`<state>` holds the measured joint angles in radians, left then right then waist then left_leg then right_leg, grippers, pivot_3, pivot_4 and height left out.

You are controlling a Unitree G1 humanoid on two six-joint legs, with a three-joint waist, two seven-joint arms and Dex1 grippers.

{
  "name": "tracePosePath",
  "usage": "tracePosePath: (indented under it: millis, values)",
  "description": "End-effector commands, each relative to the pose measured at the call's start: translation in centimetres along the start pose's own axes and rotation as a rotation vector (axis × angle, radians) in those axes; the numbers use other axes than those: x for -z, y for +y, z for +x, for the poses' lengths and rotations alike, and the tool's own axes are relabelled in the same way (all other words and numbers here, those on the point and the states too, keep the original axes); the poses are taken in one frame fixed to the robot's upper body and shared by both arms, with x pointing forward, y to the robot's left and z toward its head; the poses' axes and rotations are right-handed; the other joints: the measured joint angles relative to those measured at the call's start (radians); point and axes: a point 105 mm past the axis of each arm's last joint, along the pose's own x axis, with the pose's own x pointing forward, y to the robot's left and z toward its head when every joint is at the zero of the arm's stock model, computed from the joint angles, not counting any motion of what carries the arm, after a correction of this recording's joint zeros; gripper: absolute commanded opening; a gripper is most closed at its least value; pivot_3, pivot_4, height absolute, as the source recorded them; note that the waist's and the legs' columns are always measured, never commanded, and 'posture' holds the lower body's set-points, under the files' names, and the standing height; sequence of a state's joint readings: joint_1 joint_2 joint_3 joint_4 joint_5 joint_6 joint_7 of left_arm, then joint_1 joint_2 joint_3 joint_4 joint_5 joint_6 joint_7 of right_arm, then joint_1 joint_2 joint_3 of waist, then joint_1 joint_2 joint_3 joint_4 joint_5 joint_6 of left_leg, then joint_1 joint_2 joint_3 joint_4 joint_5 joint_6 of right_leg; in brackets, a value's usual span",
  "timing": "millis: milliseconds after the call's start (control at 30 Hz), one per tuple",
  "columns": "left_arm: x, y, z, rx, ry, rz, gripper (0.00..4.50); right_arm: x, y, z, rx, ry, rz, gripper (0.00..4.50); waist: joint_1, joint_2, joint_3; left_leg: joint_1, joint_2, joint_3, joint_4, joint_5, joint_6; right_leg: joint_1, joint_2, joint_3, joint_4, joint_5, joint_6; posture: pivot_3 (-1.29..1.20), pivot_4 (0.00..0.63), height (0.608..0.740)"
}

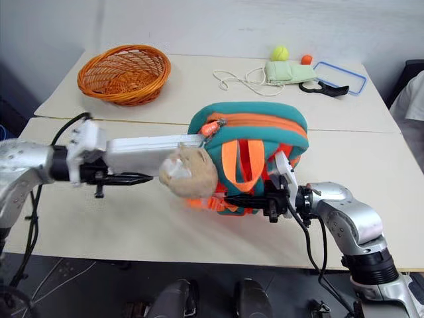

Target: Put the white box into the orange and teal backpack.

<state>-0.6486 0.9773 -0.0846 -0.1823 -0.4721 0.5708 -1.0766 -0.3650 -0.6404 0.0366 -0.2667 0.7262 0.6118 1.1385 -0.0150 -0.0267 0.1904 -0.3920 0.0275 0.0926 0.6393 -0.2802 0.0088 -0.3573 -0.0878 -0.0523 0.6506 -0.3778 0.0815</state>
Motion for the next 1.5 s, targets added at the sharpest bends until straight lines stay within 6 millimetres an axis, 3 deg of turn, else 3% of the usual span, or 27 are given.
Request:
tracePosePath:
  millis: [33, 233, 333, 500, 667, 700, 833, 967, 1067, 1200, 1500]
  values:
    - [-2.9, -0.3, 4.3, 0.077, -0.052, 0.004, 1.40, -0.7, 0.5, 0.8, -0.023, -0.033, -0.035, 0.04, 0.014, 0.000, 0.000, -0.001, 0.000, 0.000, 0.003, 0.000, 0.000, 0.000, 0.000, 0.000, 0.002, 0.000, 0.000, 0.00, 0.150, 0.740]
    - [-6.7, 0.4, 9.7, 0.126, -0.133, 0.099, 1.40, -0.3, 0.4, 1.1, -0.016, -0.003, -0.045, 0.04, 0.014, 0.000, 0.000, -0.015, 0.001, 0.000, 0.013, -0.001, 0.001, -0.011, 0.003, 0.000, 0.008, 0.001, 0.002, 0.00, 0.150, 0.740]
    - [-7.0, 0.5, 10.7, 0.137, -0.163, 0.085, 1.40, -0.3, 0.3, 1.2, -0.008, -0.014, -0.051, 0.04, 0.010, 0.000, 0.000, -0.015, 0.003, 0.000, 0.013, 0.000, 0.001, -0.011, 0.004, 0.001, 0.009, 0.001, 0.002, 0.00, 0.150, 0.740]
    - [-6.3, 1.0, 9.9, 0.131, -0.206, -0.016, 2.98, -0.2, 0.3, 1.4, 0.008, -0.024, -0.054, 0.04, 0.010, 0.000, 0.000, -0.015, 0.004, 0.000, 0.013, 0.001, -0.002, -0.014, 0.005, 0.001, 0.009, 0.001, 0.002, 0.00, 0.150, 0.740]
    - [-5.0, 2.0, 5.8, 0.098, -0.254, -0.104, 4.40, 0.0, 0.1, 1.3, 0.042, -0.033, -0.054, 0.04, 0.000, 0.000, 0.000, -0.014, 0.005, 0.000, 0.013, 0.002, -0.002, -0.014, 0.006, 0.002, 0.010, 0.001, 0.002, 0.00, 0.150, 0.740]
    - [-4.9, 2.0, 5.1, 0.104, -0.267, -0.122, 4.48, 0.0, 0.1, 1.3, 0.045, -0.030, -0.055, 0.04, -0.003, 0.000, 0.000, -0.014, 0.005, 0.000, 0.013, 0.002, -0.003, -0.014, 0.006, 0.002, 0.011, 0.001, 0.002, 0.00, 0.150, 0.740]
    - [-2.4, 0.9, 0.5, 0.212, -0.184, -0.106, 4.48, 0.2, -0.4, 1.1, 0.058, -0.022, -0.060, 0.04, -0.017, 0.000, 0.000, -0.014, 0.005, 0.000, 0.013, 0.002, -0.003, -0.014, 0.006, 0.002, 0.011, 0.001, 0.002, 0.00, 0.150, 0.740]
    - [-0.9, 0.4, -2.1, 0.230, -0.125, -0.007, 4.48, 0.3, -0.7, 1.1, 0.061, -0.023, -0.068, 0.04, -0.010, 0.000, 0.000, -0.014, 0.005, 0.000, 0.011, 0.003, -0.004, -0.015, 0.006, 0.002, 0.010, 0.000, 0.001, 0.00, 0.150, 0.740]
    - [-2.9, -1.8, -3.4, 0.265, -0.291, 0.062, 4.48, 0.4, -1.2, 1.1, 0.068, -0.015, -0.077, 0.04, -0.008, 0.000, 0.000, -0.014, 0.004, 0.000, 0.012, 0.003, -0.003, -0.015, 0.005, 0.003, 0.010, 0.000, 0.001, 0.00, 0.150, 0.740]
    - [-5.6, -3.7, -2.2, 0.202, -0.446, 0.108, 4.48, 0.5, -1.6, 1.1, 0.073, -0.004, -0.081, 0.04, -0.003, 0.000, 0.000, -0.015, 0.003, -0.002, 0.013, 0.002, -0.002, -0.013, 0.003, 0.002, 0.010, 0.000, 0.001, 0.00, 0.150, 0.740]
    - [-6.7, -6.6, 1.2, 0.116, -0.539, 0.124, 4.48, 0.5, -2.0, 1.5, 0.037, 0.014, -0.088, 0.04, -0.012, 0.000, 0.000, -0.012, 0.004, -0.001, 0.013, 0.003, -0.003, -0.011, 0.005, 0.002, 0.010, 0.000, 0.001, 0.00, 0.150, 0.740]
